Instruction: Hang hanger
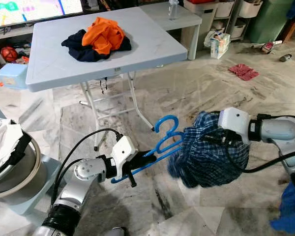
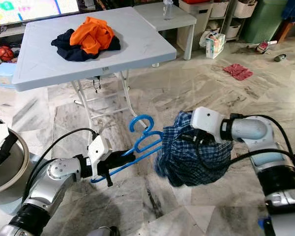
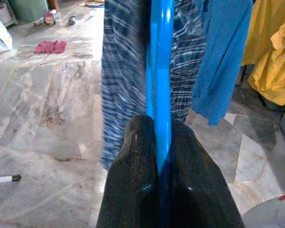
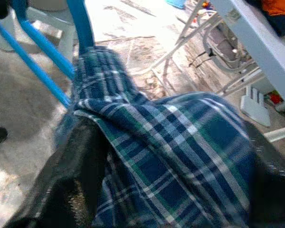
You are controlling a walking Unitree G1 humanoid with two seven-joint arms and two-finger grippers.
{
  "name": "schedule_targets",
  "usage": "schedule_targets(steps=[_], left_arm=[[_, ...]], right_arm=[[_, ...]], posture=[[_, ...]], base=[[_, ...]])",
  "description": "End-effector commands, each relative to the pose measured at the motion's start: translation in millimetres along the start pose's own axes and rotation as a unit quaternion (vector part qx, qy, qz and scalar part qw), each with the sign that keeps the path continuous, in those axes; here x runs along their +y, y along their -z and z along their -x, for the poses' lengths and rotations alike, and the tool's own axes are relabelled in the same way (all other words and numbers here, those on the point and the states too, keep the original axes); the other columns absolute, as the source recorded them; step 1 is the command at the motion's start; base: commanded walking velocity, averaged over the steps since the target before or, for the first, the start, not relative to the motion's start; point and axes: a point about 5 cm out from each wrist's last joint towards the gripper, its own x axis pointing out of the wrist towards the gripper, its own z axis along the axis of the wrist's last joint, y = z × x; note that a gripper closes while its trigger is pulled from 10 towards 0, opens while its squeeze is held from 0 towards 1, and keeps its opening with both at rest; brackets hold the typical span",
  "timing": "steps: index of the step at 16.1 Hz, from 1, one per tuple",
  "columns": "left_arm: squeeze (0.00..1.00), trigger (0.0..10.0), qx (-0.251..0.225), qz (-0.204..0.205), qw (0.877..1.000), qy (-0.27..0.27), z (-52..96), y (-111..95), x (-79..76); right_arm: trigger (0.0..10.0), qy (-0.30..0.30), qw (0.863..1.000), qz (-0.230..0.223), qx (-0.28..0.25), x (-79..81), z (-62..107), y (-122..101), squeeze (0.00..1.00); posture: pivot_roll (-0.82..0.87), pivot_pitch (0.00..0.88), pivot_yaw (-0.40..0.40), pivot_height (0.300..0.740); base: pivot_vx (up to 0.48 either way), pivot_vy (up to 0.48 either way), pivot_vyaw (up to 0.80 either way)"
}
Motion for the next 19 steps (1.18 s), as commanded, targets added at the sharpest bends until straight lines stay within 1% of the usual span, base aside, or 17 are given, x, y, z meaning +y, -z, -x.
schedule_targets(steps=[1, 2, 6, 7, 8, 9, 10, 11, 13, 14, 16, 19], left_arm=[[0.00, 0.0, -0.001, -0.006, 1.000, -0.006, 1.4, -1.4, 3.5], [0.00, 0.0, 0.002, -0.008, 1.000, -0.004, 1.4, -0.2, 2.7], [0.00, 0.0, 0.008, -0.007, 1.000, -0.006, 4.4, 3.3, 2.4], [0.00, 0.0, 0.006, -0.001, 1.000, -0.013, 4.5, 3.8, 3.0], [0.00, 0.0, 0.004, 0.001, 1.000, -0.017, 4.4, 3.7, 3.3], [0.00, 0.0, 0.002, 0.003, 1.000, -0.020, 3.9, 3.4, 3.3], [0.00, 0.0, -0.001, 0.006, 1.000, -0.023, 3.0, 3.4, 3.1], [0.00, 0.0, -0.002, 0.008, 1.000, -0.028, 2.6, 3.6, 3.3], [0.00, 0.0, -0.011, 0.016, 0.999, -0.047, 1.3, 2.6, 5.3], [0.00, 0.0, -0.011, 0.016, 0.999, -0.047, 1.3, 2.6, 5.3], [0.00, 0.0, -0.020, 0.020, 0.997, -0.068, 0.8, 0.1, 10.0], [0.00, 0.0, -0.027, 0.027, 0.996, -0.077, 0.9, -1.8, 12.6]], right_arm=[[10.0, 0.016, 1.000, 0.009, -0.006, -5.3, -1.0, -4.4, 1.00], [0.0, 0.014, 1.000, 0.003, -0.005, -3.6, -0.8, -2.5, 0.00], [0.0, 0.019, 1.000, -0.007, -0.003, -4.9, 2.4, 1.1, 0.00], [5.8, 0.021, 1.000, -0.008, 0.003, -5.7, 3.1, 2.6, 0.00], [10.0, 0.031, 0.999, -0.009, 0.007, -7.1, 3.1, 3.6, 0.00], [10.0, 0.035, 0.999, -0.009, 0.007, -6.7, 2.4, 3.9, 0.00], [9.5, 0.036, 0.999, -0.009, 0.007, -5.2, 0.8, 4.6, 0.00], [9.9, 0.038, 0.999, -0.008, 0.008, -4.7, 0.1, 5.0, 0.00], [10.0, 0.071, 0.997, -0.005, 0.020, -8.7, -1.2, 7.2, 0.00], [10.0, 0.071, 0.997, -0.005, 0.020, -8.7, -1.2, 7.2, 0.00], [0.0, 0.090, 0.996, -0.019, 0.019, -7.5, -4.3, 9.6, 0.00], [0.0, 0.102, 0.994, -0.030, 0.016, -5.2, -6.8, 11.2, 0.00]], posture=[[-0.04, 0.072, 0.003, 0.740], [-0.04, 0.072, 0.003, 0.740], [-0.04, 0.071, 0.001, 0.740], [-0.04, 0.071, 0.001, 0.740], [-0.04, 0.070, 0.001, 0.740], [-0.04, 0.070, 0.001, 0.740], [-0.04, 0.070, 0.001, 0.740], [-0.04, 0.070, 0.002, 0.740], [-0.04, 0.068, 0.001, 0.740], [-0.04, 0.068, 0.001, 0.740], [-0.04, 0.069, -0.001, 0.740], [-0.04, 0.070, -0.002, 0.740]], base=[[0.000, 0.000, 0.00], [0.000, 0.000, 0.00], [0.000, 0.000, 0.00], [0.000, 0.000, 0.00], [0.000, 0.000, 0.00], [0.000, 0.000, 0.00], [0.000, 0.000, 0.00], [0.000, 0.000, 0.00], [0.000, 0.000, 0.00], [0.000, 0.000, 0.00], [0.000, 0.000, 0.00], [0.000, 0.000, 0.00]])
